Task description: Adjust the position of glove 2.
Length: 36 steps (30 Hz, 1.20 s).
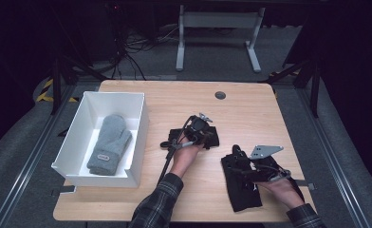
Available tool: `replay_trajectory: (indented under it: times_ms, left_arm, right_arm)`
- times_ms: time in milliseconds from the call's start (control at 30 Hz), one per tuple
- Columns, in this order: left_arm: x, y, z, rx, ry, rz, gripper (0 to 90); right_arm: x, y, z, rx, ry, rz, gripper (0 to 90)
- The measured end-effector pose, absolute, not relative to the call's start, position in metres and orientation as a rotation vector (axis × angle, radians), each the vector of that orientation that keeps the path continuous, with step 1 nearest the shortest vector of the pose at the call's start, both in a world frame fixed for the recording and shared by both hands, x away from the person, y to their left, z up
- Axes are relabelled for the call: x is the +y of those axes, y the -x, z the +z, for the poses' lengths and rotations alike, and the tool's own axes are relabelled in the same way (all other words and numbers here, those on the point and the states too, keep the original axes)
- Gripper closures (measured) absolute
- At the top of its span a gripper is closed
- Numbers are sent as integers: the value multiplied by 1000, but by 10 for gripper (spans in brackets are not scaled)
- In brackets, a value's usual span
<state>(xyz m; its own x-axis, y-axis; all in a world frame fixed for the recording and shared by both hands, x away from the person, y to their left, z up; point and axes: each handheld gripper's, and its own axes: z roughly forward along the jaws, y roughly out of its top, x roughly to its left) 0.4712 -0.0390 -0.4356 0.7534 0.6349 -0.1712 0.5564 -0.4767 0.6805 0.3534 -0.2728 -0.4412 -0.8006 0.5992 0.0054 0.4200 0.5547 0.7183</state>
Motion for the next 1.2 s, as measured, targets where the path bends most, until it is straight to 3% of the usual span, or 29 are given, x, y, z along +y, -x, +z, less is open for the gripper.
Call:
replay_trajectory:
  times_ms: [433, 1200]
  left_arm:
    - [-50, -464, -453, 851, -2284, 94, 900]
    - [22, -365, -453, 707, -2381, -3, 900]
  right_arm:
    - [-275, -355, -441, 2546, -853, 1082, 488]
    - [-274, -357, -443, 2548, -861, 1065, 488]
